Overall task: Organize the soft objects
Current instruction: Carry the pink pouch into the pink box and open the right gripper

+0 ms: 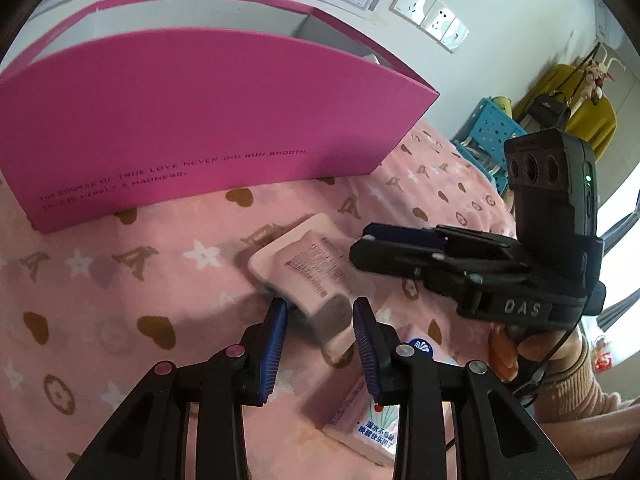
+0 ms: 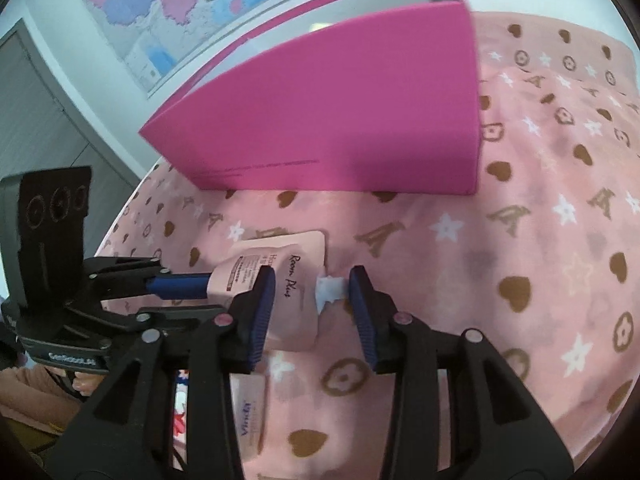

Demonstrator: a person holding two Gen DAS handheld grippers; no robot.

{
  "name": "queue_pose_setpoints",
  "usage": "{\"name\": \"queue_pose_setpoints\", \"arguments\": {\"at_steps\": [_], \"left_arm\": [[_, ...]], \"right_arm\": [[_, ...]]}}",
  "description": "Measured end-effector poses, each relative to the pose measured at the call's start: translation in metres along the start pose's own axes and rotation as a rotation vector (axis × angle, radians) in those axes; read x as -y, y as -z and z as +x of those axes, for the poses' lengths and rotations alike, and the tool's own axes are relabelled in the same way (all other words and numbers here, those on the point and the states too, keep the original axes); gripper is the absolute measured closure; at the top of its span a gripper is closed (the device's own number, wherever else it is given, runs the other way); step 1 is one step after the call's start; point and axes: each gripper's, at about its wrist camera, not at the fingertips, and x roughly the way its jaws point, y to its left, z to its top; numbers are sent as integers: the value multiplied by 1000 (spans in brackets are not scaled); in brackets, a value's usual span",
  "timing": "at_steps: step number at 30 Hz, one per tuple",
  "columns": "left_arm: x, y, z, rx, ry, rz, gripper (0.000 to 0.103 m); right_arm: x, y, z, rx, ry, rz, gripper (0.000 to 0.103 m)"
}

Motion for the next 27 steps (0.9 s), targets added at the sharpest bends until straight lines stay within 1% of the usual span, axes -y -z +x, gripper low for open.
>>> {"name": "queue_pose_setpoints", "arguments": {"at_steps": [1,5,12,21,27], "left_arm": [[0,-1,0,2,-3,1,70],[2,-3,-1,12,0,-4,70],[9,-9,-18,61,-3,17,70],[27,-24,-50,148,-7,70,70],[34,-46,-71,213,-25,112,70]], "right_arm": [[-2,1,0,3,7,-6,61],[-2,0,-7,27,-16,19,61],[-6,-6,-30,81,-33,13,61],[-25,-29,-65,162,-37,-54,61],[-32,-52,-83,222,-50,-92,61]]}}
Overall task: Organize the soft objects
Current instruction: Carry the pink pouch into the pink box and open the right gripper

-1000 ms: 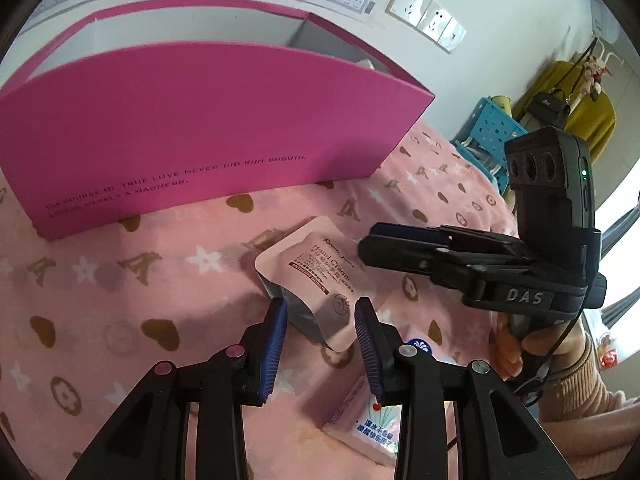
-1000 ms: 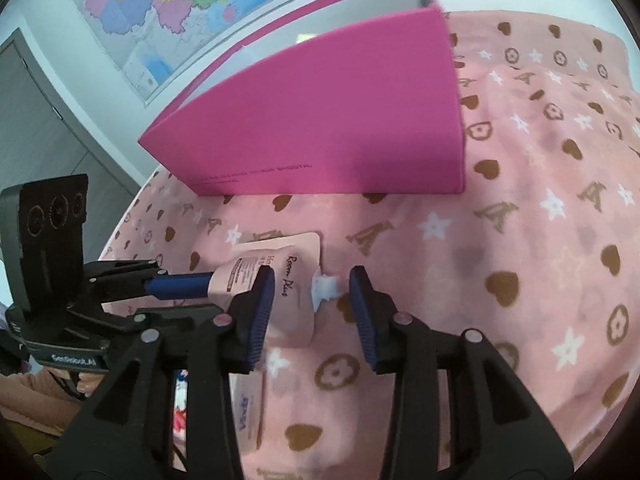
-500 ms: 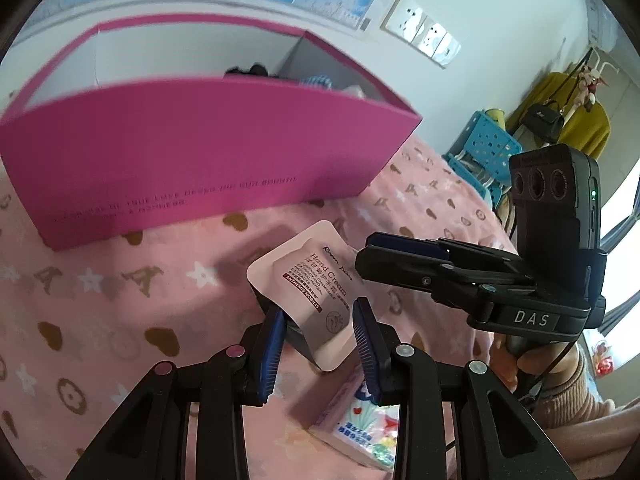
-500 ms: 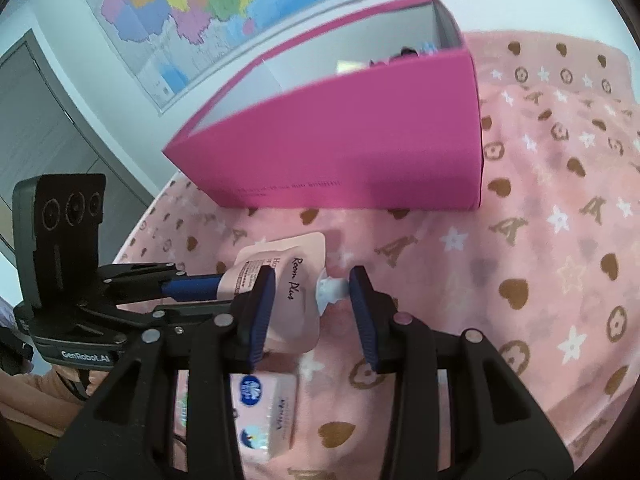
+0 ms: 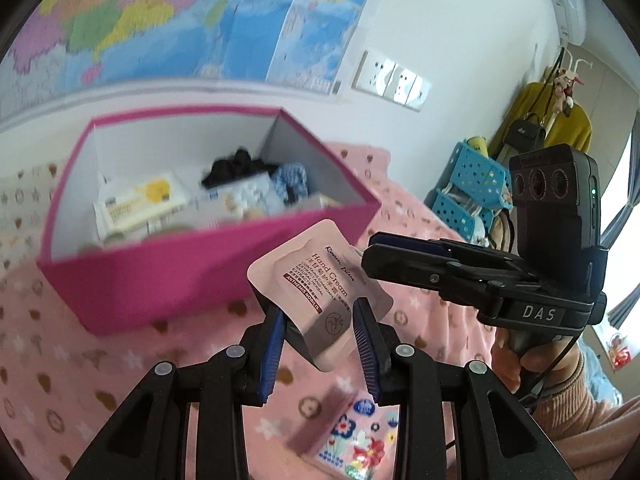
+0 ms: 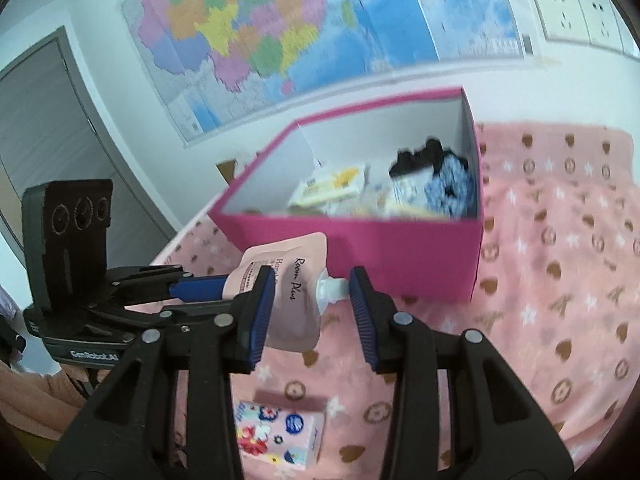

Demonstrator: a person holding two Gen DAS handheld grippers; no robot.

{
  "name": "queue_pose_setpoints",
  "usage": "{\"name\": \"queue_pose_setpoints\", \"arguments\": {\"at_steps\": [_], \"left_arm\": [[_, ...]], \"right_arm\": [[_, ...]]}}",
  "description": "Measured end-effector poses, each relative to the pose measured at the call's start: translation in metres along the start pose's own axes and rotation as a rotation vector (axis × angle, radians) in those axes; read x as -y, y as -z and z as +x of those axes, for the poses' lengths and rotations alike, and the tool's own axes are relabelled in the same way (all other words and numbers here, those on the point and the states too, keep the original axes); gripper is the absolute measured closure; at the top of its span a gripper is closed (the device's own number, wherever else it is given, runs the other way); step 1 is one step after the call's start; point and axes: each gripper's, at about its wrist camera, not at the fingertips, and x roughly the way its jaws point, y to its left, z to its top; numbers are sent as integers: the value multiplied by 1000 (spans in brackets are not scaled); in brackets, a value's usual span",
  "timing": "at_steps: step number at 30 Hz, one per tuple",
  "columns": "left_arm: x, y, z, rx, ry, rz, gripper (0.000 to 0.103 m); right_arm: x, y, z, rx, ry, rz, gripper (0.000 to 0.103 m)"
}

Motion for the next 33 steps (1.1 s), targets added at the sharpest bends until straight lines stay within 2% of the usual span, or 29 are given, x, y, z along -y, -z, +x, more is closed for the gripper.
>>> {"name": "queue_pose_setpoints", "arguments": {"at_steps": [11,18,24,33], "left_arm": [[-13,-44,7,46,-19,3,70],[-21,-66,20,54,-59,11,70],[-39,-82,39,33,-79,-10,70],[-63,-92,76,-42,-75,-71,70]], "right_arm": [[8,-41,9,40,10,-18,61],[21,-64,27,33,27,-18,61],[33,-72,48,7,43,-3,61],[58,-81,79,-37,88,43,61]]}}
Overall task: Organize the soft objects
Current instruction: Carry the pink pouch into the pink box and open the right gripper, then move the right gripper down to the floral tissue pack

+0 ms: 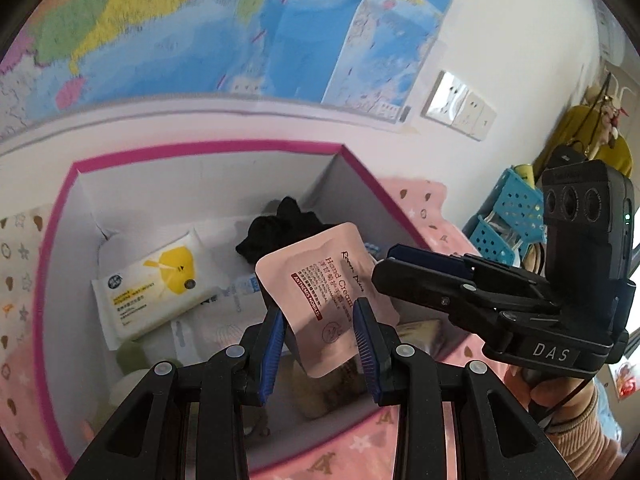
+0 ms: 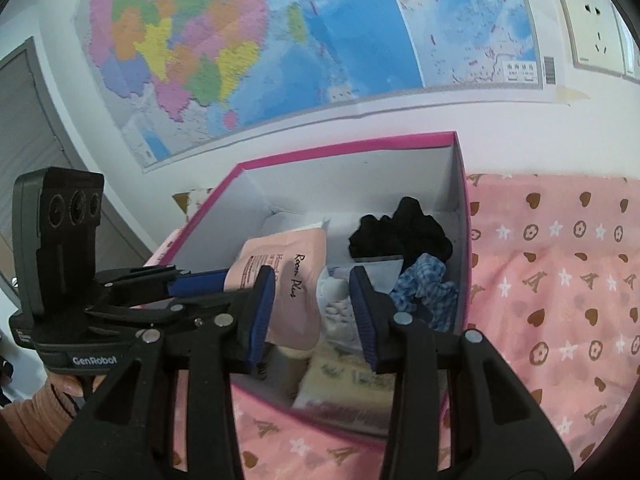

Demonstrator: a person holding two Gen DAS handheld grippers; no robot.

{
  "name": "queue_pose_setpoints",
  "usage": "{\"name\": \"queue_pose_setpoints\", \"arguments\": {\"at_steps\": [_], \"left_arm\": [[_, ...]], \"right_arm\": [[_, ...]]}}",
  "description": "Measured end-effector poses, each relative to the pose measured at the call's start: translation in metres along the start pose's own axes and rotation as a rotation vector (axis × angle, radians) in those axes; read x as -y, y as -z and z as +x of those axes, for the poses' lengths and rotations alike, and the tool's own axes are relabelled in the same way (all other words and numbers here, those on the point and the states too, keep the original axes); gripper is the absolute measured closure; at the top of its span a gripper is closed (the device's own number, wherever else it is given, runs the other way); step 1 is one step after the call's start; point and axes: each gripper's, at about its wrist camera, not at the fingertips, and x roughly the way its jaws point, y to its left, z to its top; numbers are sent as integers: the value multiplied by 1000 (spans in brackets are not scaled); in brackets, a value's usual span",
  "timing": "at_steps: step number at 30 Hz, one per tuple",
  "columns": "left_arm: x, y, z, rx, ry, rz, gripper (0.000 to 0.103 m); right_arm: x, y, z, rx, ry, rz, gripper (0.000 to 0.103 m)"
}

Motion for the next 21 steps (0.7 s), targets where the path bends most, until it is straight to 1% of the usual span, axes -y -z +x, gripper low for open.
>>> {"name": "queue_pose_setpoints", "arguments": {"at_steps": [1,2,3,5,9,11,15,18,19,21], "left_arm": [[-1,-1,6,-9,-13,-6,68],[-1,-2,10,-18,-31,-8,63],[-3,-2,13,-22,-55,-17,51],[-6,-2,16,-22,-83,-38,37],[-8,5,5,16,-77,-31,37],[-6,11,-6,38,-88,-16,37],[-2,24,-29,81,-78,5,37],[8,34,-45,113,-86,37,35],[11,37,-49,118,-89,45,35],[16,46,-59,129,-91,60,34]], "right_arm": [[2,0,2,1,7,6,61],[3,0,3,0,16,9,61],[4,0,3,2,25,14,61],[5,2,0,12,33,19,61],[2,10,-17,35,13,8,61],[-1,14,-25,44,3,5,61],[-10,25,-46,60,-35,-15,61],[-19,34,-58,67,-60,-35,57],[-22,37,-62,66,-72,-40,54],[-28,43,-69,65,-88,-51,52]]}}
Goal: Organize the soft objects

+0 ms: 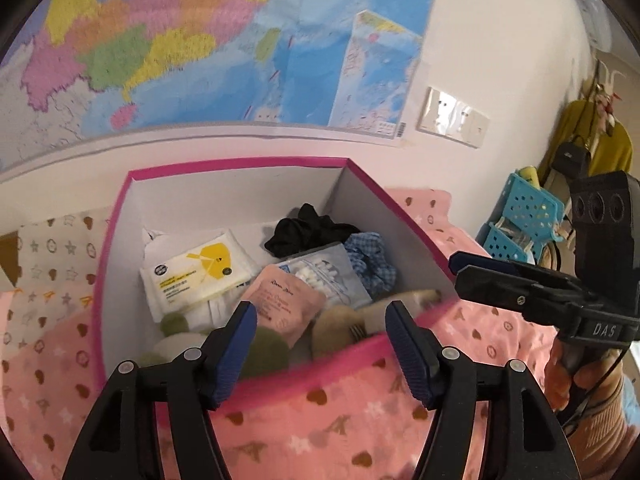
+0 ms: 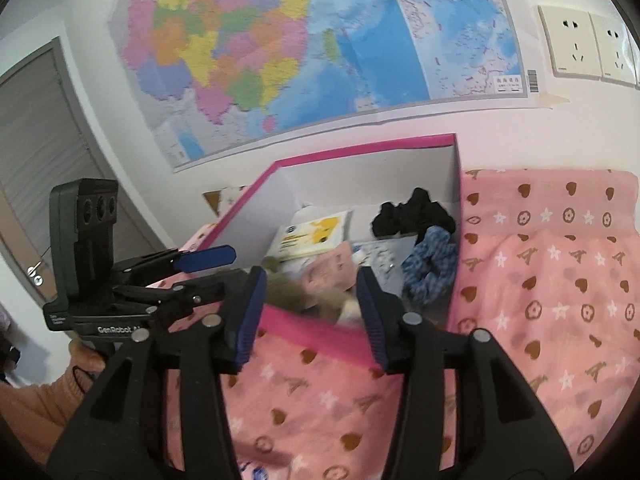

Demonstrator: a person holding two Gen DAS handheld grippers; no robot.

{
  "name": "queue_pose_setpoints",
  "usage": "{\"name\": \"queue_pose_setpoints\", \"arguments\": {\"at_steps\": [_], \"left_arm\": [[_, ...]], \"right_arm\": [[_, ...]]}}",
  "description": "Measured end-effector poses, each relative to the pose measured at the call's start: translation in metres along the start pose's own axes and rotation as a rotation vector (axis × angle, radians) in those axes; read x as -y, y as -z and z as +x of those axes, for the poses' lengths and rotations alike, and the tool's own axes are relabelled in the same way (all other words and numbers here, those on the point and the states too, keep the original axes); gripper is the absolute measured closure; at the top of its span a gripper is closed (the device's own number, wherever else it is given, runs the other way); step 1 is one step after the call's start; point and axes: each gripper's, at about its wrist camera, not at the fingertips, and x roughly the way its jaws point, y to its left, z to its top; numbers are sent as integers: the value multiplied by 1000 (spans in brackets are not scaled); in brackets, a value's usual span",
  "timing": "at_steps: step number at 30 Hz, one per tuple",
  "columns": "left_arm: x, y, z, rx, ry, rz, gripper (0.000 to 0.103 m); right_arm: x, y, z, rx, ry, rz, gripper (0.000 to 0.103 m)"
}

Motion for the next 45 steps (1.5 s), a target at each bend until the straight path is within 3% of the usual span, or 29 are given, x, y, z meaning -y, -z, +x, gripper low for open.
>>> {"name": "queue_pose_setpoints", "arguments": {"at_steps": [10,21,29,38,45], "left_arm": [[13,34,-28,-13,0,22,31],[24,70,-30,-75,4,18,31],[33,97,-27,-126,-9,16,31],[36,123,-21,-197,31,-23,31],[40,150,-26,-266,117,-39,33]], "right_arm": [[-16,43,-14,-69,-37,-2,50],[-21,105,6,-206,-54,65,47],[-16,132,13,-258,-44,114,47],[-15,145,17,-283,-43,132,47],[-16,152,17,-295,-59,137,47]]}}
